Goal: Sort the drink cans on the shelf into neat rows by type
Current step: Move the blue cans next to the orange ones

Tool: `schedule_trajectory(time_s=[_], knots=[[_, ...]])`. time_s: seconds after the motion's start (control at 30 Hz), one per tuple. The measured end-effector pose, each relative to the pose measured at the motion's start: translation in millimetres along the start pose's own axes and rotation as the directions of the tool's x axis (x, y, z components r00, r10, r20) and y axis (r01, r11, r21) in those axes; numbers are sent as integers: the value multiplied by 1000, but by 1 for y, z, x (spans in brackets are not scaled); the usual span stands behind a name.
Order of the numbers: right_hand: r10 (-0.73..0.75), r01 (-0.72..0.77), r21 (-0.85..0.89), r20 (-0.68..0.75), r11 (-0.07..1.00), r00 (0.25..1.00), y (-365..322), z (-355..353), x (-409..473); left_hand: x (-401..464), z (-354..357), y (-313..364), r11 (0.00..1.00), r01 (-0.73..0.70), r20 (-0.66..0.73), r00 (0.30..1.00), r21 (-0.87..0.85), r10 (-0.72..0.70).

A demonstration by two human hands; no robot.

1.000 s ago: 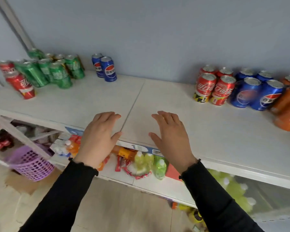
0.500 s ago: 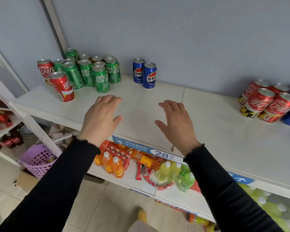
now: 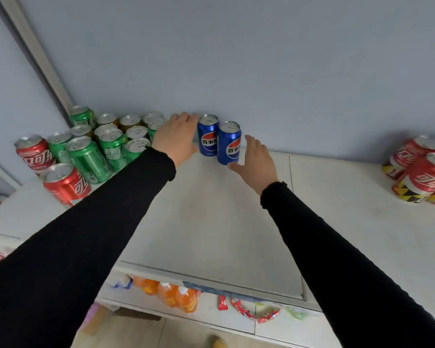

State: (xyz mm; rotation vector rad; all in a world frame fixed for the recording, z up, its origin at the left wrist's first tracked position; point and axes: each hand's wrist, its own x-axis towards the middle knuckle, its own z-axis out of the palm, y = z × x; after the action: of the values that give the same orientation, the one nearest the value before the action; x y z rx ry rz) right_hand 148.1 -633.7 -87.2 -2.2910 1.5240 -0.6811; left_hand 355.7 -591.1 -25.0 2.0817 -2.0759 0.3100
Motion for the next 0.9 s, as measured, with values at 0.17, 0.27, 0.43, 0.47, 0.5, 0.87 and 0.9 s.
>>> schedule_trajectory(time_s=[0.17,0.27,0.43,0.47,0.5,0.87,0.9], knots=[[198,-187,352,3,917,980,-4,31,33,52,25,-9,998,-61,72,995,-19,63],[243,-221,432,5,874,970,-5,49,43,68,42,-11,991,-91,82,992,-100,99],[271,-251,484,29,838,962,0,59,49,82,51,-16,945,-37,126,989,-324,82],[274,-252,496,31,831,961,1,59,48,82,50,-17,927,-14,141,987,-376,72],[281,-254,508,25,823,959,3,58,46,82,49,-17,907,-1,148,987,-420,69],[525,-281,640,-227,715,820,64,-34,-57,62,28,95,756,-239,32,945,-609,325],[542,-285,637,-252,717,801,75,-46,-70,60,26,112,736,-266,22,934,-623,356]])
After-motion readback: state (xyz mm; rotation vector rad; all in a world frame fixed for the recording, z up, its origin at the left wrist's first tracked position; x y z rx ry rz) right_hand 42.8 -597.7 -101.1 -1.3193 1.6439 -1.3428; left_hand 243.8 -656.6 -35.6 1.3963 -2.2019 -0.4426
